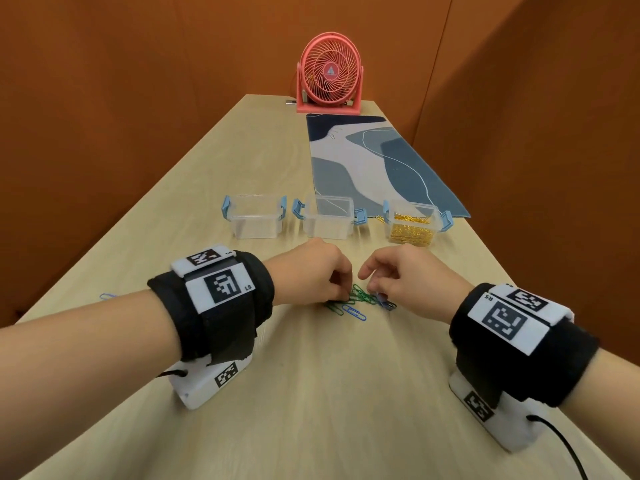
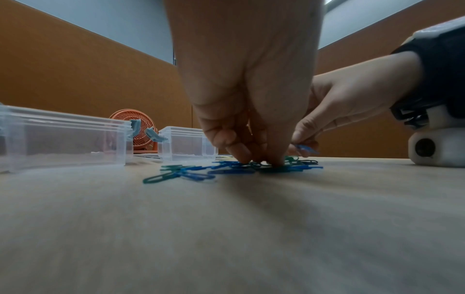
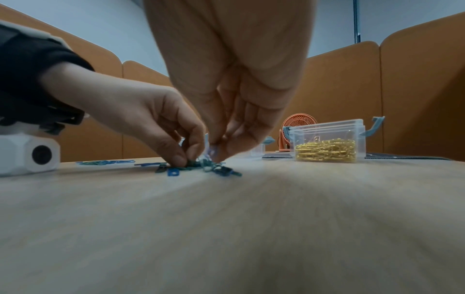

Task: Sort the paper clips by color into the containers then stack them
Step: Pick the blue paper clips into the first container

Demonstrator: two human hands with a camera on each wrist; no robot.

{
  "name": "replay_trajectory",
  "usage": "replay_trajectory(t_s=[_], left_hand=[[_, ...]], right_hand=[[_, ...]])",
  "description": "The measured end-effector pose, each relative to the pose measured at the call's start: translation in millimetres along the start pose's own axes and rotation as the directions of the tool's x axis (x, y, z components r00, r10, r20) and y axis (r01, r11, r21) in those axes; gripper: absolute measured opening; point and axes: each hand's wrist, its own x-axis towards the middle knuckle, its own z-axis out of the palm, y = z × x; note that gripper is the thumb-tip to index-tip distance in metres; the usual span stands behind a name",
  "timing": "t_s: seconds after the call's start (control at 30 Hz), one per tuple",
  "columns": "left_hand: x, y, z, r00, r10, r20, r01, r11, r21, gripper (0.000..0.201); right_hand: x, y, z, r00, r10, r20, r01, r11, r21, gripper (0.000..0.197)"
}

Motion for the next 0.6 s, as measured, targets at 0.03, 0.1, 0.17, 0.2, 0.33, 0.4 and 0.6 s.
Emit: replay_trajectory(t_s=[0.03, 0.1, 0.17, 0.2, 0.33, 0.4, 0.6], left_hand=[[-0.8, 0.1, 0.3, 1.0, -0.013, 0.014, 0.013, 1.0, -0.006, 0.015], [-2.8, 0.1, 0.5, 0.999, -0.038, 0.03, 0.038, 0.999, 0.002, 0.015], [-4.6, 0.2, -0.1, 0.999, -0.051, -0.004, 0.051, 0.999, -0.017, 0.013], [-5.1, 0.7, -0.7, 0.998, -0.056, -0.028, 0.055, 0.998, -0.028, 0.013], [-6.0, 0.1, -2.0, 0.995, -0.079, -0.064, 0.072, 0.991, -0.115, 0.011], [-7.9, -0.4, -2.4, 0.994, -0.088, -0.069, 0.077, 0.985, -0.153, 0.011], [-11.8, -1.0, -3.4, 0.994, -0.09, -0.059, 0.081, 0.987, -0.14, 0.025]], right_hand=[[-0.1, 0.0, -0.4, 1.0, 0.013, -0.006, -0.013, 0.999, 0.044, 0.024], [-0.1, 0.0, -1.0, 0.999, 0.042, -0.012, -0.04, 0.991, 0.124, 0.025], [-1.1, -1.7, -0.9, 0.998, 0.057, -0.009, -0.054, 0.982, 0.18, 0.026], [-1.5, -2.6, -0.7, 0.998, 0.057, -0.012, -0.053, 0.979, 0.195, 0.026], [-2.8, -5.9, 0.4, 0.995, 0.073, -0.062, -0.058, 0.974, 0.218, 0.025], [-3.4, -6.9, 0.2, 0.991, 0.102, -0.084, -0.082, 0.974, 0.213, 0.027], [-2.2, -5.4, -4.4, 0.988, 0.128, -0.088, -0.122, 0.99, 0.071, 0.036]])
